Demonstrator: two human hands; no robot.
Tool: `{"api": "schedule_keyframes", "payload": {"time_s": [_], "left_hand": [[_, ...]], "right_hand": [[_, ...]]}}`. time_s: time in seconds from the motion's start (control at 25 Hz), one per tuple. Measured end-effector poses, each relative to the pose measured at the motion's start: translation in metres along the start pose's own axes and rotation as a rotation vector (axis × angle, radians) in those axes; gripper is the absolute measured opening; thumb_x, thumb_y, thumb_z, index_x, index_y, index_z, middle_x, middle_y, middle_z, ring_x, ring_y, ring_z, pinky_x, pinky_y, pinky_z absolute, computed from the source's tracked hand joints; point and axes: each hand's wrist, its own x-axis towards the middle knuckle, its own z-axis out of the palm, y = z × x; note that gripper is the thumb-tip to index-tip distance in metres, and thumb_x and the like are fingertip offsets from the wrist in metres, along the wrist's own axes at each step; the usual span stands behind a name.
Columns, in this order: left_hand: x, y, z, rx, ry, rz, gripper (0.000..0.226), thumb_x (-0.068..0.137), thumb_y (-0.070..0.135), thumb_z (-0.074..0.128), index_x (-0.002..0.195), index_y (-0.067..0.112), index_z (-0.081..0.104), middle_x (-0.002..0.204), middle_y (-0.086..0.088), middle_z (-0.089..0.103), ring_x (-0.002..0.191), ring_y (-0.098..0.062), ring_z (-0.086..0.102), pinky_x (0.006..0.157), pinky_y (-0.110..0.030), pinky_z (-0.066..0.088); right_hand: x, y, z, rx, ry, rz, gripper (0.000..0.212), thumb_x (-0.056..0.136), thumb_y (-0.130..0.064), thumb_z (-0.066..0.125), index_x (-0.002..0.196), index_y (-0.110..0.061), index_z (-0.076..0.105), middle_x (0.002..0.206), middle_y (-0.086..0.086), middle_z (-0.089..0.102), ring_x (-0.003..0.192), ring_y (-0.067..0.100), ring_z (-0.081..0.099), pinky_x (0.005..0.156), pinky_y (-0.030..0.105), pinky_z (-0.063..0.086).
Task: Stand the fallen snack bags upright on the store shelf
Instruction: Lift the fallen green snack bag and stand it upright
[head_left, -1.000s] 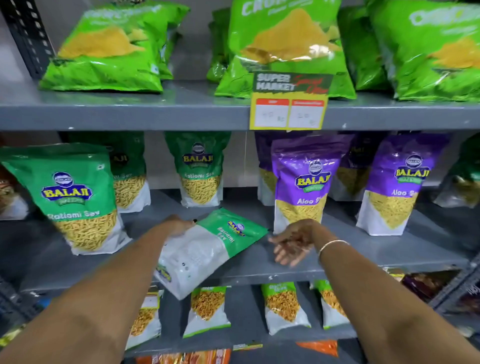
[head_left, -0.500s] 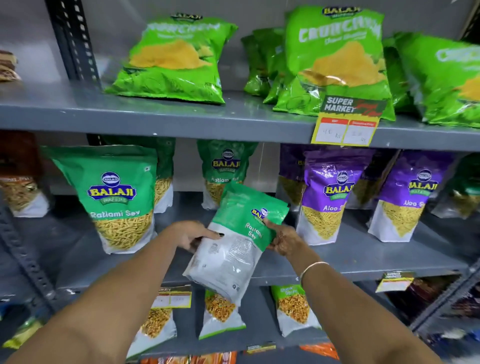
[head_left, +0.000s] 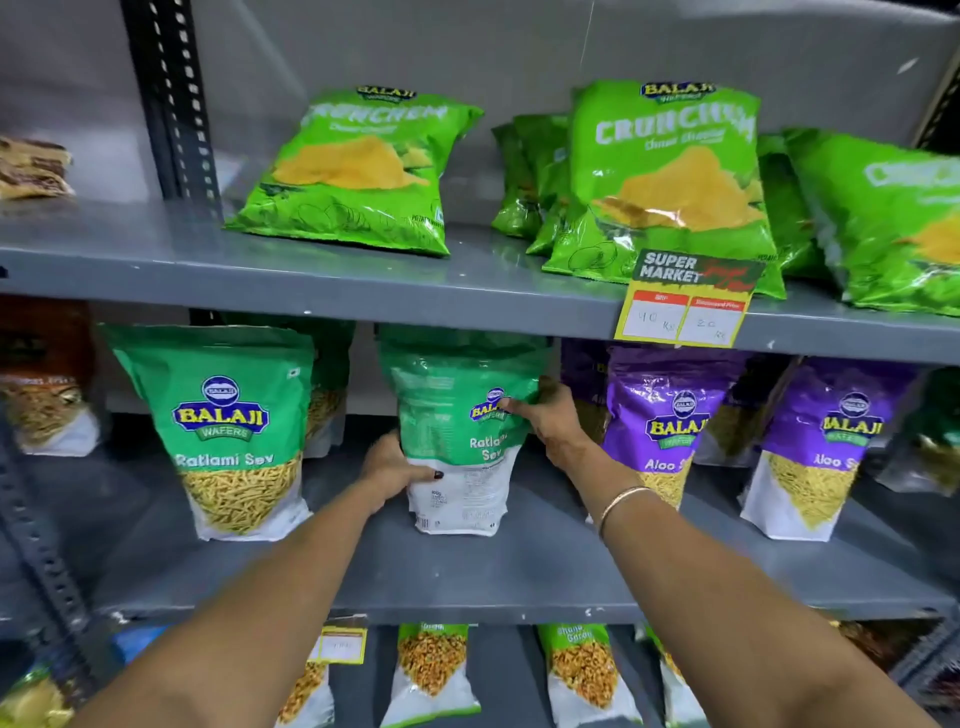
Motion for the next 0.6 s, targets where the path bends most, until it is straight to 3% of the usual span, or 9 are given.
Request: {"api": "schedule_keyframes", "payload": {"time_s": [0.12, 0.28, 0.36, 0.44, 0.48, 0.52, 0.6], "left_hand": [[0.006, -0.008, 0.01, 0.004, 0.064, -0.003, 0.062, 0.061, 0.005, 0.083, 0.118, 0.0, 0.059, 0.121, -0.017, 0.066, 0.11, -0.03, 0.062, 0.079, -0.026, 0.044], [0.006, -0.014, 0.009, -0.051, 0.032, -0.061, 0.066, 0.062, 0.009, 0.083, 0.121, 0.001, 0.053, 0.124, -0.016, 0.062, 0.114, -0.03, 0.058, 0.093, -0.037, 0.048], [0.003, -0.017, 0.006, -0.042, -0.04, -0.114, 0.066, 0.067, 0.011, 0.08, 0.124, 0.001, 0.049, 0.124, -0.01, 0.059, 0.117, -0.028, 0.055, 0.093, -0.034, 0.046], [-0.003, -0.016, 0.004, -0.035, -0.126, -0.154, 0.059, 0.072, 0.007, 0.076, 0.123, 0.003, 0.047, 0.115, -0.006, 0.055, 0.111, -0.024, 0.052, 0.082, -0.03, 0.044], [-0.005, -0.015, 0.003, -0.037, -0.157, -0.168, 0.052, 0.074, 0.004, 0.073, 0.12, 0.007, 0.046, 0.112, -0.005, 0.053, 0.106, -0.022, 0.051, 0.075, -0.029, 0.043], [-0.007, -0.015, 0.002, -0.045, -0.181, -0.185, 0.047, 0.076, 0.001, 0.07, 0.114, 0.011, 0.045, 0.112, -0.005, 0.053, 0.103, -0.02, 0.049, 0.071, -0.028, 0.043], [-0.006, -0.016, -0.002, -0.048, -0.198, -0.211, 0.039, 0.079, -0.002, 0.062, 0.108, 0.015, 0.043, 0.113, -0.006, 0.055, 0.102, -0.02, 0.048, 0.076, -0.031, 0.042]], "right_hand": [[0.004, 0.015, -0.001, -0.021, 0.012, -0.059, 0.043, 0.071, 0.02, 0.064, 0.113, 0.021, 0.052, 0.108, 0.018, 0.059, 0.049, -0.01, 0.063, 0.052, 0.008, 0.053], [0.004, 0.027, -0.011, -0.081, -0.005, -0.039, 0.039, 0.077, 0.005, 0.068, 0.114, 0.011, 0.056, 0.105, 0.011, 0.061, 0.054, -0.009, 0.063, 0.05, 0.007, 0.05], [-0.001, 0.04, -0.018, -0.16, -0.063, 0.026, 0.047, 0.073, -0.013, 0.076, 0.113, 0.001, 0.055, 0.111, 0.009, 0.064, 0.079, 0.001, 0.067, 0.068, 0.015, 0.058], [-0.012, 0.056, -0.021, -0.245, -0.075, 0.141, 0.082, 0.057, -0.035, 0.085, 0.12, -0.003, 0.043, 0.125, 0.009, 0.056, 0.11, 0.02, 0.06, 0.091, 0.035, 0.056], [-0.017, 0.065, -0.023, -0.317, -0.09, 0.21, 0.09, 0.051, -0.04, 0.086, 0.118, -0.007, 0.037, 0.128, 0.009, 0.049, 0.116, 0.024, 0.054, 0.09, 0.04, 0.055], [-0.023, 0.071, -0.022, -0.397, -0.129, 0.262, 0.083, 0.053, -0.039, 0.085, 0.112, -0.011, 0.033, 0.124, 0.009, 0.044, 0.113, 0.025, 0.051, 0.079, 0.039, 0.057], [-0.026, 0.08, -0.019, -0.451, -0.187, 0.343, 0.056, 0.067, -0.025, 0.081, 0.092, -0.017, 0.032, 0.104, 0.007, 0.047, 0.088, 0.02, 0.054, 0.052, 0.028, 0.052]]}}
